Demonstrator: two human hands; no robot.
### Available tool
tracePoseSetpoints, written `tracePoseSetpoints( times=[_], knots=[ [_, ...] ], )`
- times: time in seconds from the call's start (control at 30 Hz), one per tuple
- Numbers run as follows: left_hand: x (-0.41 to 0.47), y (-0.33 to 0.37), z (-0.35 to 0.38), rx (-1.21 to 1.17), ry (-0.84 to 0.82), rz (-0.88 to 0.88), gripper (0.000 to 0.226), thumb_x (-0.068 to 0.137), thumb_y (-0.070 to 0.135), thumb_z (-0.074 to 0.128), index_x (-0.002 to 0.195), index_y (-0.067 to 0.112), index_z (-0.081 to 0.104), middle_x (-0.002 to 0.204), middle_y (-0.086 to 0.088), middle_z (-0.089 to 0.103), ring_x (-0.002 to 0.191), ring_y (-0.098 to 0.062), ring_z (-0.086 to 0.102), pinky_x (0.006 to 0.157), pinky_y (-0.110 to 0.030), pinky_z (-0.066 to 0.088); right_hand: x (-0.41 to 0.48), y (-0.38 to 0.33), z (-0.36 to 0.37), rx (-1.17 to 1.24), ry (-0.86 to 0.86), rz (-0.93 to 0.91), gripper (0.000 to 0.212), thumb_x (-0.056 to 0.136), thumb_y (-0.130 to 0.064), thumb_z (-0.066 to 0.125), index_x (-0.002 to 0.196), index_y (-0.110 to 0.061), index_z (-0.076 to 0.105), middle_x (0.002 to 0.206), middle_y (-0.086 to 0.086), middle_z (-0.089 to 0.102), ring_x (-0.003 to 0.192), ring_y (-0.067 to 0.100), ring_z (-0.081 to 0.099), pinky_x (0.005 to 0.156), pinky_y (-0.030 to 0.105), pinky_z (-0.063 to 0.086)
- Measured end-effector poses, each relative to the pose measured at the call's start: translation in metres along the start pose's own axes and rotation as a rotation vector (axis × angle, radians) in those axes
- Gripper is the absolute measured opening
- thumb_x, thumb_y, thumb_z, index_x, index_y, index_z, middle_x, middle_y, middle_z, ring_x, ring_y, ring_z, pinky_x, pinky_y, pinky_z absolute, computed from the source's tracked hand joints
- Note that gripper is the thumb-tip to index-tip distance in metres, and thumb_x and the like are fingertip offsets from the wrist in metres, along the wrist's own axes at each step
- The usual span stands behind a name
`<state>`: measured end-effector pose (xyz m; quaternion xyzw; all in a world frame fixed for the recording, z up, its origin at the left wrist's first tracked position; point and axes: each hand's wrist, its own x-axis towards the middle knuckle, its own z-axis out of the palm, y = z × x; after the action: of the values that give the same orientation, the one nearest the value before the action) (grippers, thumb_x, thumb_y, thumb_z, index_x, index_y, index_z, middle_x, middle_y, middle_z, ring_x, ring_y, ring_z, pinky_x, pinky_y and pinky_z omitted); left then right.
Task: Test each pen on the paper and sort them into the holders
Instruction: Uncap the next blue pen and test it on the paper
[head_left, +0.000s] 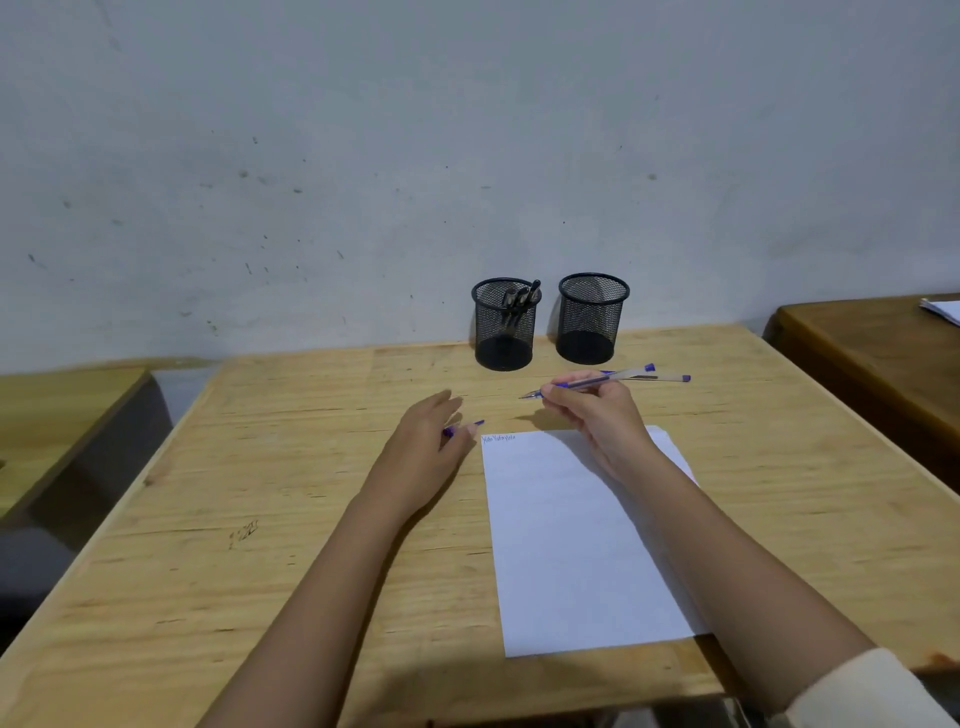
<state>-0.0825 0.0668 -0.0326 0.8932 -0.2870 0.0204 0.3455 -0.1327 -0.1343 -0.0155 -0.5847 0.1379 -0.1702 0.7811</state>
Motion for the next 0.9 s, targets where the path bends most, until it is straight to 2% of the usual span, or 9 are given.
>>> tracePoseSetpoints(
  times=[0.1, 0.17, 0.27, 0.4, 0.47, 0.53, 0.6, 0.8, 0.9],
  knots=[
    [-0.014, 0.004, 0.005, 0.113, -0.115, -0.012, 0.066, 0.094, 0.052, 0.04, 0.148, 0.017, 0.024, 0.159, 0.001, 0.013, 0.146, -0.013, 0.007, 0.116, -0.032, 0.011, 0.001, 0.002, 0.011, -0.135, 0.026, 0.0, 0.02, 0.072, 0.006, 0.071, 0.075, -0.008, 0.057, 0.065, 0.006, 0.061, 0.06, 0.011, 0.06, 0.06, 0.017, 0.049],
    [-0.021, 0.001, 0.008, 0.252, -0.212, -0.079, 0.077, 0.091, 0.062, 0.03, 0.15, 0.019, 0.007, 0.16, 0.001, -0.001, 0.147, -0.015, -0.007, 0.119, -0.04, 0.0, 0.003, 0.002, 0.019, -0.14, 0.031, 0.013, 0.022, 0.073, 0.008, 0.066, 0.071, -0.009, 0.052, 0.061, 0.008, 0.057, 0.051, 0.013, 0.054, 0.049, 0.017, 0.045],
    [-0.024, -0.004, 0.012, 0.356, -0.259, -0.152, 0.084, 0.086, 0.071, 0.022, 0.15, 0.024, -0.006, 0.159, 0.003, -0.011, 0.145, -0.015, -0.017, 0.119, -0.042, -0.009, 0.002, 0.003, 0.027, -0.111, 0.043, 0.017, 0.025, 0.075, 0.011, 0.062, 0.067, -0.008, 0.048, 0.06, 0.013, 0.055, 0.04, 0.009, 0.051, 0.041, 0.017, 0.043],
    [-0.024, -0.003, 0.015, 0.379, -0.253, -0.162, 0.086, 0.083, 0.075, 0.02, 0.149, 0.027, -0.009, 0.159, 0.004, -0.013, 0.145, -0.016, -0.019, 0.118, -0.043, -0.011, -0.004, 0.011, 0.029, -0.078, 0.038, -0.019, 0.033, 0.073, 0.015, 0.062, 0.064, -0.009, 0.042, 0.05, 0.009, 0.049, 0.037, 0.01, 0.049, 0.045, 0.017, 0.046],
    [-0.024, -0.004, 0.015, 0.382, -0.246, -0.16, 0.087, 0.083, 0.075, 0.021, 0.149, 0.027, -0.009, 0.159, 0.004, -0.013, 0.145, -0.016, -0.018, 0.118, -0.044, -0.011, -0.002, 0.015, 0.029, -0.136, 0.046, -0.044, 0.036, 0.071, 0.015, 0.062, 0.06, -0.01, 0.04, 0.051, 0.01, 0.045, 0.04, 0.012, 0.047, 0.046, 0.019, 0.045],
    [-0.025, -0.005, 0.015, 0.39, -0.238, -0.155, 0.087, 0.083, 0.075, 0.021, 0.149, 0.027, -0.008, 0.159, 0.004, -0.012, 0.145, -0.016, -0.017, 0.118, -0.044, -0.01, 0.0, 0.018, 0.028, -0.242, 0.067, -0.049, 0.037, 0.069, 0.012, 0.062, 0.057, -0.013, 0.038, 0.053, 0.009, 0.04, 0.045, 0.014, 0.043, 0.047, 0.022, 0.041],
    [-0.025, -0.006, 0.016, 0.394, -0.226, -0.153, 0.089, 0.082, 0.075, 0.021, 0.149, 0.025, -0.009, 0.159, 0.003, -0.012, 0.146, -0.017, -0.016, 0.119, -0.044, -0.009, 0.001, 0.02, 0.028, -0.302, 0.088, -0.052, 0.039, 0.066, 0.011, 0.06, 0.054, -0.014, 0.033, 0.051, 0.006, 0.034, 0.042, 0.01, 0.039, 0.044, 0.019, 0.037],
    [-0.026, -0.005, 0.018, 0.417, -0.186, -0.24, 0.102, 0.076, 0.082, 0.02, 0.149, 0.018, -0.01, 0.159, -0.001, -0.013, 0.145, -0.019, -0.017, 0.118, -0.046, -0.009, 0.005, 0.024, 0.027, -0.316, 0.078, -0.062, 0.041, 0.063, 0.015, 0.055, 0.053, -0.014, 0.028, 0.045, 0.001, 0.025, 0.037, 0.008, 0.027, 0.039, 0.015, 0.027],
    [-0.027, -0.004, 0.017, 0.431, -0.183, -0.274, 0.108, 0.071, 0.086, 0.018, 0.149, 0.016, -0.008, 0.159, -0.002, -0.014, 0.145, -0.02, -0.018, 0.117, -0.047, -0.011, 0.005, 0.023, 0.028, -0.325, 0.076, -0.063, 0.041, 0.063, 0.015, 0.055, 0.053, -0.014, 0.028, 0.049, 0.002, 0.024, 0.038, 0.009, 0.026, 0.04, 0.015, 0.027]
  ],
)
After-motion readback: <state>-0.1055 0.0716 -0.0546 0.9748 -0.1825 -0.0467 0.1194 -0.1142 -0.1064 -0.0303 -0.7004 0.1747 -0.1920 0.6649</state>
